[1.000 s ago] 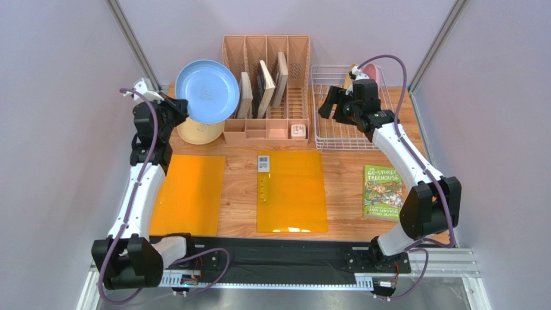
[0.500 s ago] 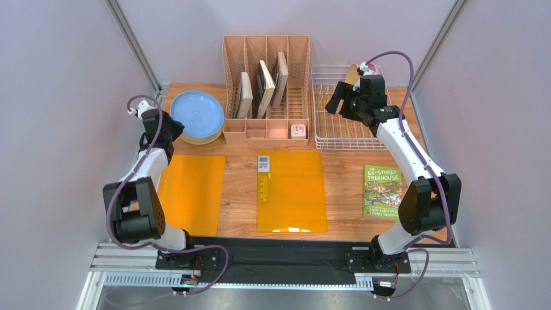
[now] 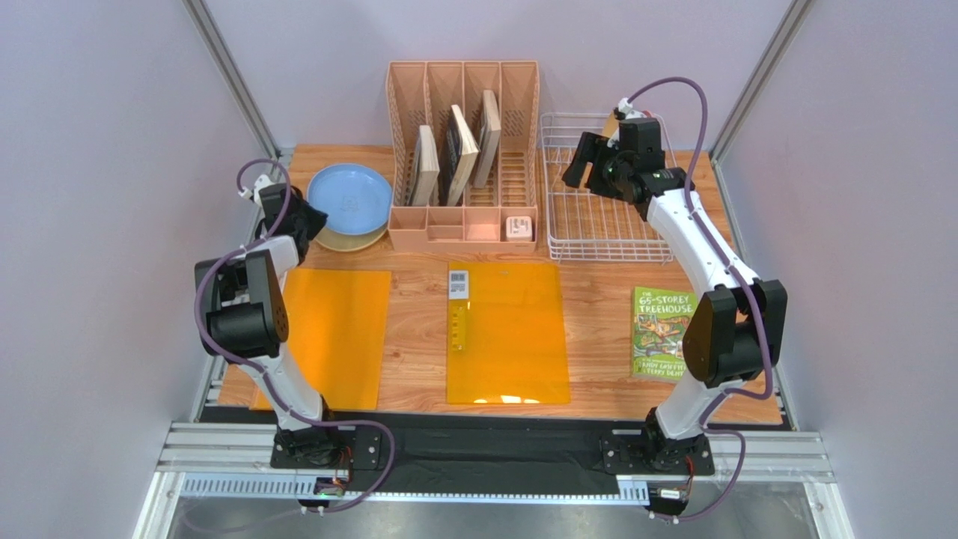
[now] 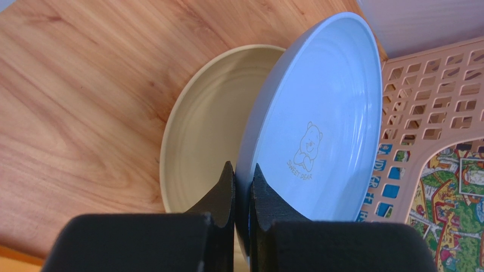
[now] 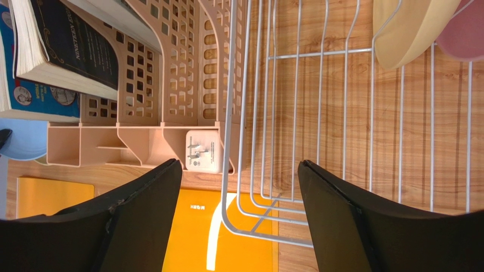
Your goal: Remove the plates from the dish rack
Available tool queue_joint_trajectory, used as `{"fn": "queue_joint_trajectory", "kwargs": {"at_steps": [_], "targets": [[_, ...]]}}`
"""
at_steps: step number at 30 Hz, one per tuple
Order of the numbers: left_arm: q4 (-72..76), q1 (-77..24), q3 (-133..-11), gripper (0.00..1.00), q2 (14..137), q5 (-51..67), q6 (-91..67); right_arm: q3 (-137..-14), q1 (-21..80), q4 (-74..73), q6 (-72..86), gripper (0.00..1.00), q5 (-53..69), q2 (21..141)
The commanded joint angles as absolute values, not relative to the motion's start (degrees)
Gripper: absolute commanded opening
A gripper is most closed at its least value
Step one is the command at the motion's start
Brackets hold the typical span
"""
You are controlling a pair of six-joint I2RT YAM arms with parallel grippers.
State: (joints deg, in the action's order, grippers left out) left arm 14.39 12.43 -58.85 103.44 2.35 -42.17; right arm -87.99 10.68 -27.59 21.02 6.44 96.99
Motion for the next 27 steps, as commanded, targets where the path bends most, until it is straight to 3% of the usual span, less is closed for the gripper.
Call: {"fn": "queue_joint_trajectory", "kwargs": {"at_steps": [1, 14, 15, 16, 18, 20, 27], "targets": [[19.07, 12.74, -62.49, 0.00, 104.32, 3.34, -42.37, -93.15, 9.76, -28.65, 19.51, 0.80, 5.63, 98.96], [11.79, 12.74, -61.70, 0.00, 102.22, 2.37, -38.67, -95.19, 9.41, -30.23, 17.32, 0.81, -2.35, 100.28], [11.69, 12.74, -61.53, 0.05, 102.13, 2.46, -38.67, -95.27, 9.40, -30.15, 16.79, 0.81, -3.07, 100.20], [11.69, 12.66, -61.18, 0.32, 102.13, 2.46, -38.76, -95.36, 9.32, -30.15, 16.18, 0.81, -4.12, 100.20], [11.87, 12.74, -60.56, 0.46, 101.96, 2.46, -38.76, -95.80, 9.23, -30.23, 15.56, 0.81, -4.83, 100.46], [11.60, 12.74, -59.86, 0.70, 101.69, 2.29, -38.58, -96.33, 9.05, -30.15, 15.12, 0.81, -5.89, 100.81], [10.46, 12.66, -56.87, 0.84, 94.41, 1.40, -38.05, -99.66, 8.70, -29.88, 13.62, 0.81, -11.77, 103.62]]}}
